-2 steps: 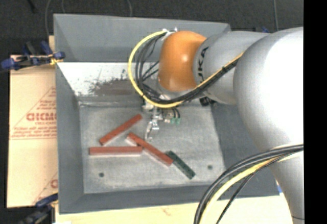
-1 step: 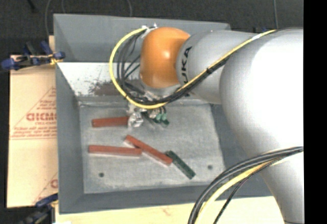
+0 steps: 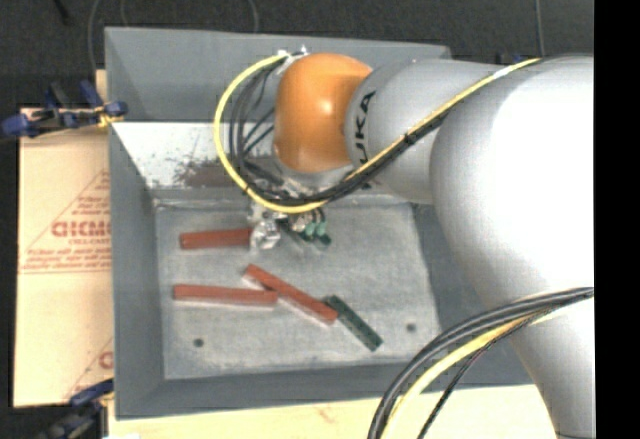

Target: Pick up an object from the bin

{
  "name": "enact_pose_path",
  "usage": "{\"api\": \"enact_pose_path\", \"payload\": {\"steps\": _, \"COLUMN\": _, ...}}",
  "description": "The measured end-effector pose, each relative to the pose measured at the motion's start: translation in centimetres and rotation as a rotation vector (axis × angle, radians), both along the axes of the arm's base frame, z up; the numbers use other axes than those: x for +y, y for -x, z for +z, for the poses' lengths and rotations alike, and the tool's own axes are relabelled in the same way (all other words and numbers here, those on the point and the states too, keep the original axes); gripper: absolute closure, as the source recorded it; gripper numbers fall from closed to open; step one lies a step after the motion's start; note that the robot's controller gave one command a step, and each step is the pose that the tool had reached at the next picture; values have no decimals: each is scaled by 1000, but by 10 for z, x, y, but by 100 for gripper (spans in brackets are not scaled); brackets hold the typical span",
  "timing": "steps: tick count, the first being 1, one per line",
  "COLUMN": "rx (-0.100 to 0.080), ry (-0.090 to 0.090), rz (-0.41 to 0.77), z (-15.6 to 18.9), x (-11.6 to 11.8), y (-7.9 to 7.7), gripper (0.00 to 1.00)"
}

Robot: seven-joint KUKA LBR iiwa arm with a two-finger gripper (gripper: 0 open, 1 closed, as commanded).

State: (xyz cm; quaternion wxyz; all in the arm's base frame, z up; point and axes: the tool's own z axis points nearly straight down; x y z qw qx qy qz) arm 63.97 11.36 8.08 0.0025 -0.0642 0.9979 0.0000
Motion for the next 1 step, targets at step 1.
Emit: {"api": "enact_pose_path", "payload": {"steps": 1, "rx": -1, "ry": 0, "rz": -8, "z": 137, "x": 10, "y": 7, "gripper": 100}}
